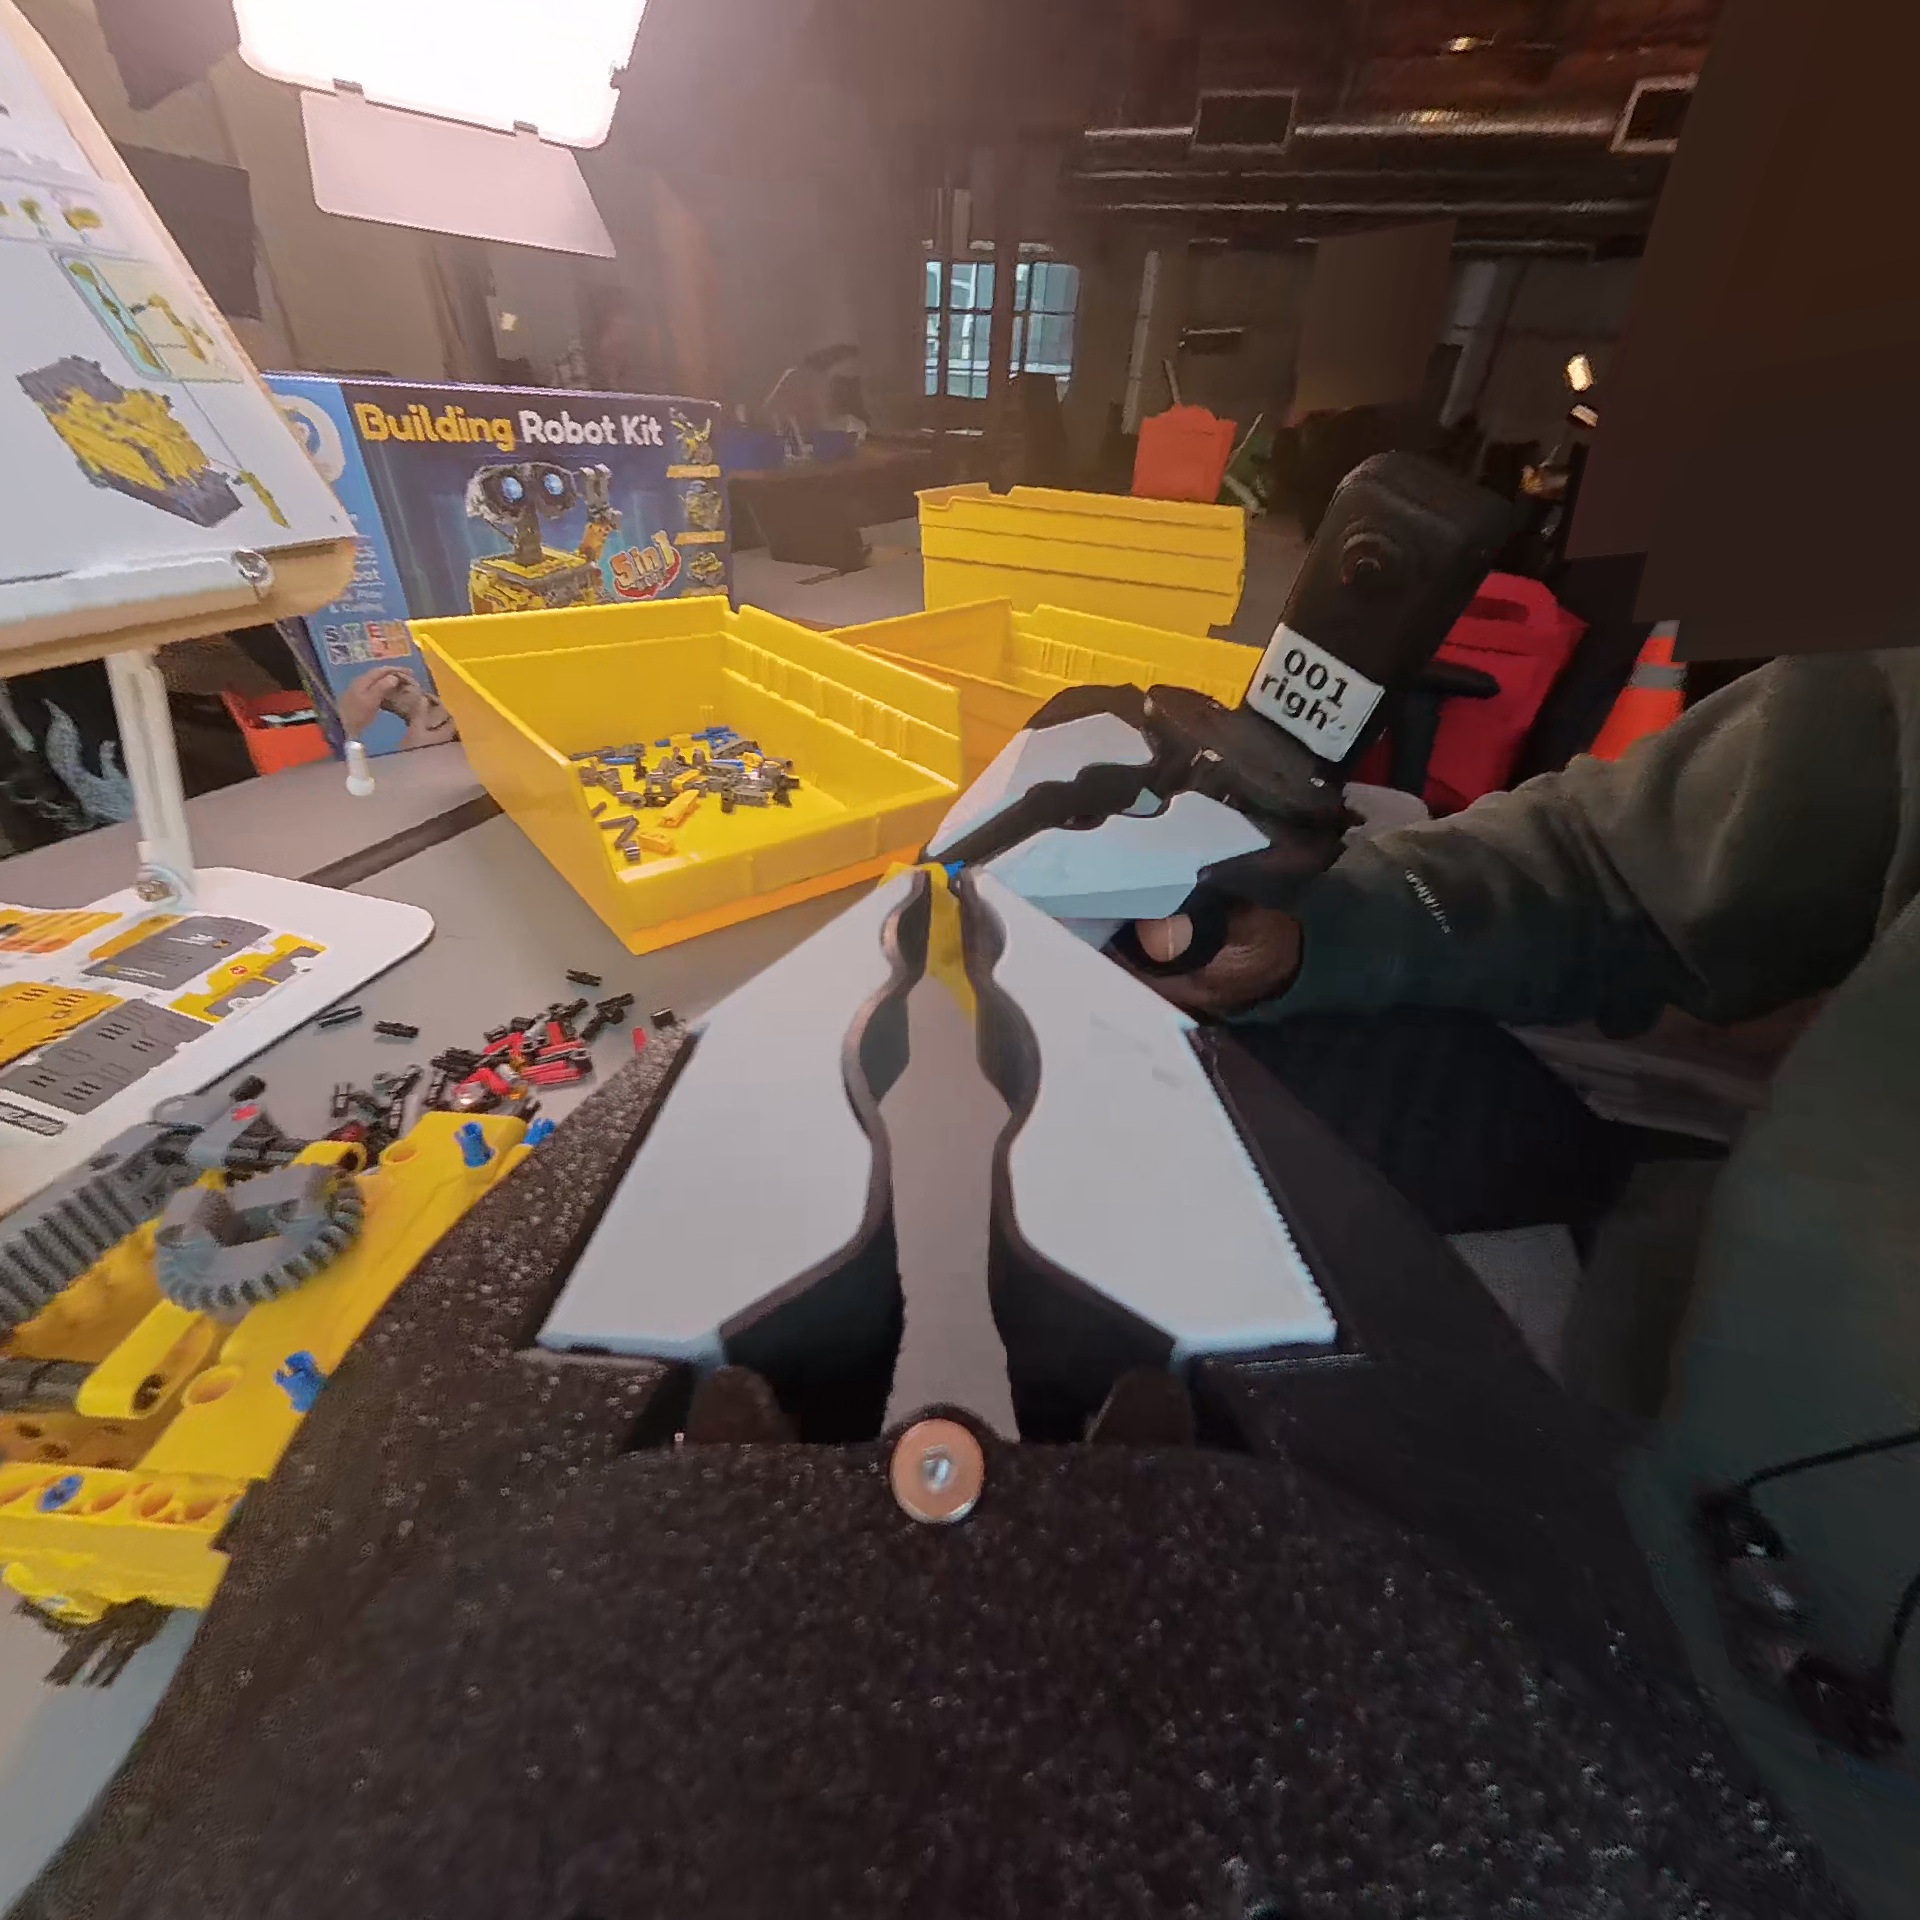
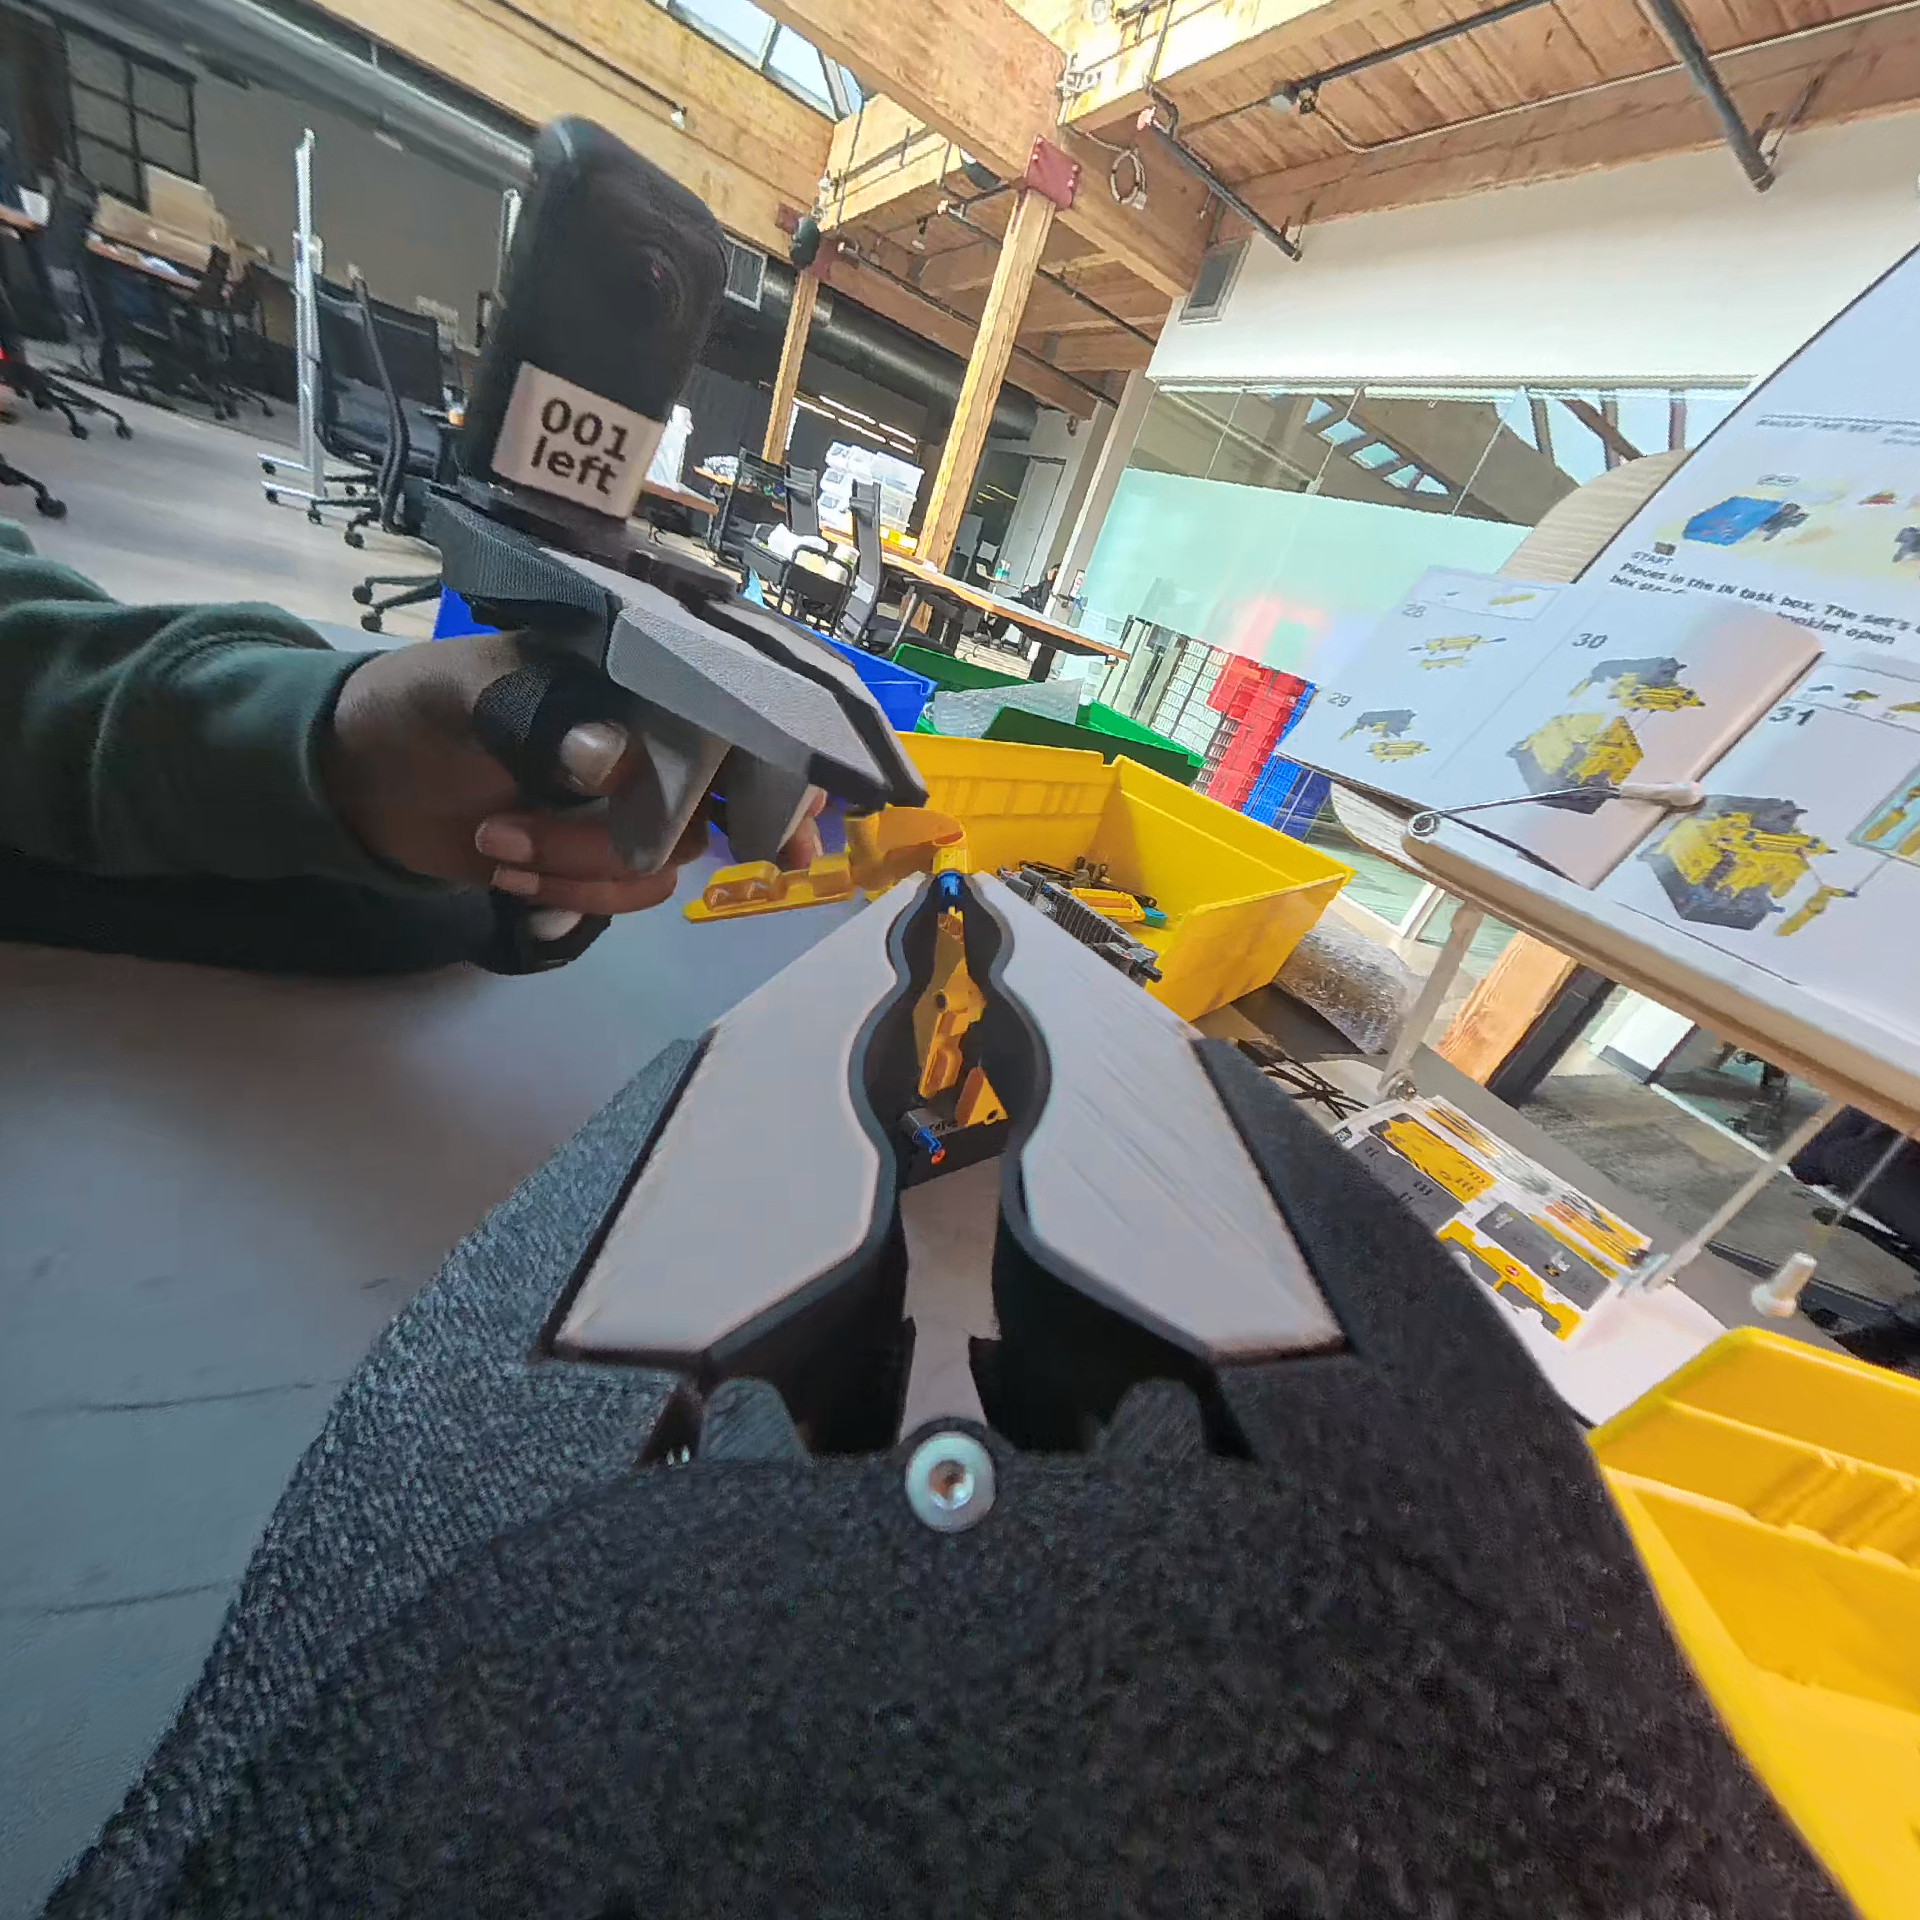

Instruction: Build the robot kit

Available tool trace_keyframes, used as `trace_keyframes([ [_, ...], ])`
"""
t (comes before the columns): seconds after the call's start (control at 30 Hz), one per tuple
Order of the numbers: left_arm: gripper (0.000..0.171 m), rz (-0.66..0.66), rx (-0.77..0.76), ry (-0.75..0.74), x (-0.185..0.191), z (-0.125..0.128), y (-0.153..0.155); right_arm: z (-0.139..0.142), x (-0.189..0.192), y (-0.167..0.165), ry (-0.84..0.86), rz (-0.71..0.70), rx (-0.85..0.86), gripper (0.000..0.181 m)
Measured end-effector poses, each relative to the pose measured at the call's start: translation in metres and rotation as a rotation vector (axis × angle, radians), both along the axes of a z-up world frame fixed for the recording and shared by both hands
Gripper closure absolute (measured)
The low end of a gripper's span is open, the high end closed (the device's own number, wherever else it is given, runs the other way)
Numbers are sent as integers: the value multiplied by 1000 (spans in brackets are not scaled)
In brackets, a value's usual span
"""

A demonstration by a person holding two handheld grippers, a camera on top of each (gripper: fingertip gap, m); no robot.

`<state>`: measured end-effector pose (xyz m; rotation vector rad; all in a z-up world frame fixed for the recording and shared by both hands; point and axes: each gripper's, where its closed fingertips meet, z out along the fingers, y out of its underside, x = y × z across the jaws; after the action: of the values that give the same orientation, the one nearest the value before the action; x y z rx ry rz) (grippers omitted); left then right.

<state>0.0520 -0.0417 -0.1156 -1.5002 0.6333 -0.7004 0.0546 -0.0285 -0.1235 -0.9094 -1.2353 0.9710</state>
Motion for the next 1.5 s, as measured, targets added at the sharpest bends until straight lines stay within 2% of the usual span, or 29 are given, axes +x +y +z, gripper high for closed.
trace_keyframes([
  [0.17, 168, 83, 71, 161, -2, -5, 1, 0, -1, -2, -10, -18, 32, 178],
  [0.27, 152, 103, 63, 160, -2, -6, 2, 0, -2, -4, -16, -28, 62, 178],
  [0.4, 163, 117, 36, 183, -3, -11, 4, -2, -2, -5, -31, -41, 99, 178],
  [0.8, 166, 179, 78, 283, -3, -15, 8, 0, -1, -4, -22, -40, 77, 178],
  [0.9, 165, 150, 60, 193, -2, -10, 8, 2, -1, -2, -11, -32, 53, 178],
  [1.03, 140, -8, -61, -9, -3, -5, 1, 11, 6, 4, 37, 30, -60, 178],
  [1.17, 136, -207, -236, -121, 6, -15, -13, 22, 7, -5, 73, 156, -165, 178],
  [1.2, 139, -238, -251, -135, 9, -15, -16, 25, 6, -8, 81, 183, -187, 178],
  [1.3, 163, -265, -222, -108, 14, -14, -22, 30, 3, -15, 83, 222, -196, 178],
  [1.5, 164, -178, -167, -64, 0, -11, -15, 33, -6, -11, 30, 202, -190, 178],
])
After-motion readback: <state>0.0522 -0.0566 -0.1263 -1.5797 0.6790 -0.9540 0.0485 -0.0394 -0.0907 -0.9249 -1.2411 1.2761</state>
